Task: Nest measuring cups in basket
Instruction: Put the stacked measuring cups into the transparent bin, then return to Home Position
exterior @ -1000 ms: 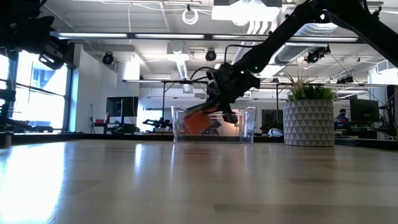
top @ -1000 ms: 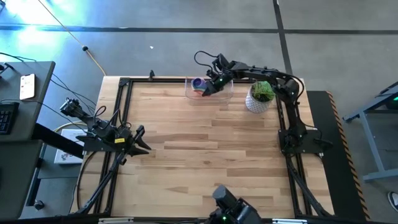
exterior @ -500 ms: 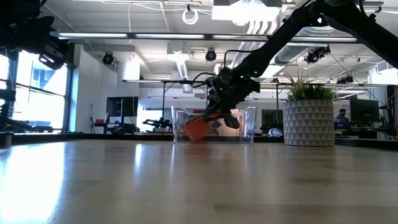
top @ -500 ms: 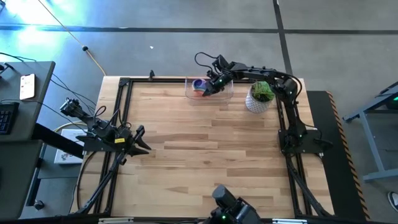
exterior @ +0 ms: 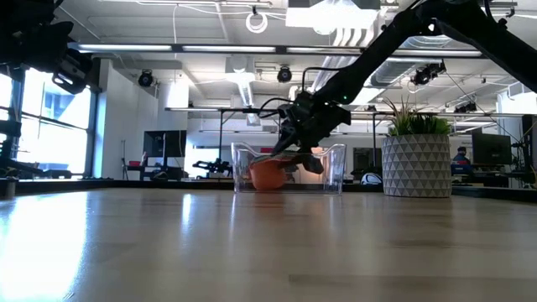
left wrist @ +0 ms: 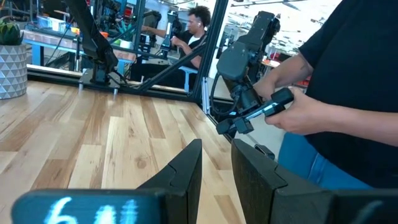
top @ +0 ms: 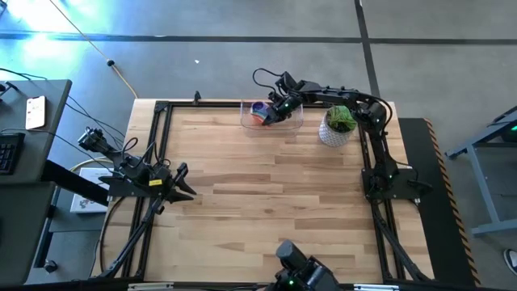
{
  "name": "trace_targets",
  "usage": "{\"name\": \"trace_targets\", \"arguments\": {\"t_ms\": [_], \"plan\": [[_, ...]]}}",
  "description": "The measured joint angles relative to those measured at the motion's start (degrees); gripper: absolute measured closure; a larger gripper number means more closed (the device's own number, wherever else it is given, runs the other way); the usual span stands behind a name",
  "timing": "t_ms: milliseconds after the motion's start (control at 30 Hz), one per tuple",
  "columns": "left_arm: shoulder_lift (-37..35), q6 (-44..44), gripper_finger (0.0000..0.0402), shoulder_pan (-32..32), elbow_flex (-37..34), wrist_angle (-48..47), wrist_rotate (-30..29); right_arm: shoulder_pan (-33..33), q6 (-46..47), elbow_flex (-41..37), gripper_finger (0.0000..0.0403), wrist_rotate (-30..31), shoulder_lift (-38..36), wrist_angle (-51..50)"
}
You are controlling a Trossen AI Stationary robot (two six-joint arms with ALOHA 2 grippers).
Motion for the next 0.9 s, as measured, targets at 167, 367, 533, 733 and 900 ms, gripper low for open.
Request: {"name": "trace_targets", "arguments": {"t_ms": [167, 367, 533, 733, 900], "plan": [[0.0, 0.0, 0.0326, 0.0, 0.0, 0.0, 0.0, 0.0, -0.6, 0.0, 0.0208, -0.2, 0.0, -1.4], [0.0, 0.0, 0.0326, 0.0, 0.0, 0.0, 0.0, -0.3, -0.6, 0.0, 0.0172, -0.3, 0.0, -2.6], [0.0, 0.0, 0.0326, 0.0, 0.0, 0.0, 0.0, -0.8, -1.0, 0.0, 0.0157, 3.2, -2.0, -5.8], [0.0, 0.0, 0.0326, 0.0, 0.0, 0.0, 0.0, -0.8, -2.6, 0.0, 0.0155, 10.3, -4.6, -9.8], [0.0, 0.0, 0.0326, 0.0, 0.0, 0.0, 0.0, -1.0, -4.1, 0.0, 0.0155, 15.3, -5.1, -13.2]]}}
